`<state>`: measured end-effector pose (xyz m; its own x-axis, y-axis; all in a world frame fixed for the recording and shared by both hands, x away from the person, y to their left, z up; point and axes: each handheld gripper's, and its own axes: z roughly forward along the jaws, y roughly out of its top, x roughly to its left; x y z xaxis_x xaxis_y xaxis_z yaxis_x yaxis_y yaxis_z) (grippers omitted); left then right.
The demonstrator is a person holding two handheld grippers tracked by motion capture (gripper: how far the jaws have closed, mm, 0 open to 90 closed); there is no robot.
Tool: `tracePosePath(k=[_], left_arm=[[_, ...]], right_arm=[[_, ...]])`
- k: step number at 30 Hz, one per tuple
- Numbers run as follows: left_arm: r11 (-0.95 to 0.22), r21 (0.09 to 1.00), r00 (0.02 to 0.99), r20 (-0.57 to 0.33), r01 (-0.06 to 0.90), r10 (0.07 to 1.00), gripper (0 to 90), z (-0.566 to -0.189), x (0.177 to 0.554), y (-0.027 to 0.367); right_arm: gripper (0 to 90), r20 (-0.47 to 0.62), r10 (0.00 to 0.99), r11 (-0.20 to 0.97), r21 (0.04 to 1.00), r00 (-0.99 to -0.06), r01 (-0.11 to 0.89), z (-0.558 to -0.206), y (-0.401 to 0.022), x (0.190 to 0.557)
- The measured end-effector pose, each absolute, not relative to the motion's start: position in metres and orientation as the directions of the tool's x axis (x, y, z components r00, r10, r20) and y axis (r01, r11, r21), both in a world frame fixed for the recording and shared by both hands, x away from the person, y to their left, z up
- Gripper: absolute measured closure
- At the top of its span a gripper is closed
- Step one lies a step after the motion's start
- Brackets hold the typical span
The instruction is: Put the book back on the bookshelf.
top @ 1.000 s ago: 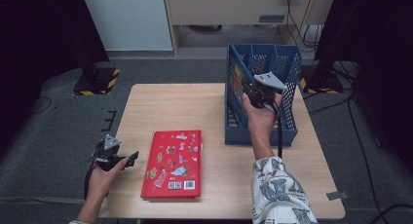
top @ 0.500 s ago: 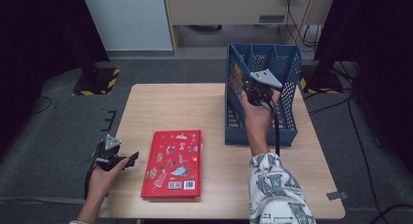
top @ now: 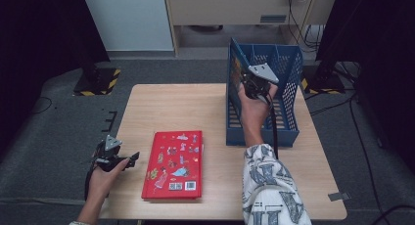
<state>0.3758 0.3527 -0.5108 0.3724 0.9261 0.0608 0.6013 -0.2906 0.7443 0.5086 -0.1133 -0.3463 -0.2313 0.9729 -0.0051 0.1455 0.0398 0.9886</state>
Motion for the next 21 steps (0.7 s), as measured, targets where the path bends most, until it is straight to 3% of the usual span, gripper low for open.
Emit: tracePosePath(k=[15, 21], left_arm=[[-0.295, 0.739, 0.373, 0.064, 0.606, 0.926, 6.7, -0.511, 0.376, 0.352], [-0.293, 0.737, 0.37, 0.062, 0.609, 0.927, 6.7, -0.511, 0.376, 0.353]], right_arm=[[81.0, -0.03, 0.971, 0.07, 0.985, -0.239, 0.158, -0.356, -0.112, 0.5], [68.5, -0.01, 0.967, 0.054, 0.984, -0.256, 0.167, -0.356, -0.114, 0.498]])
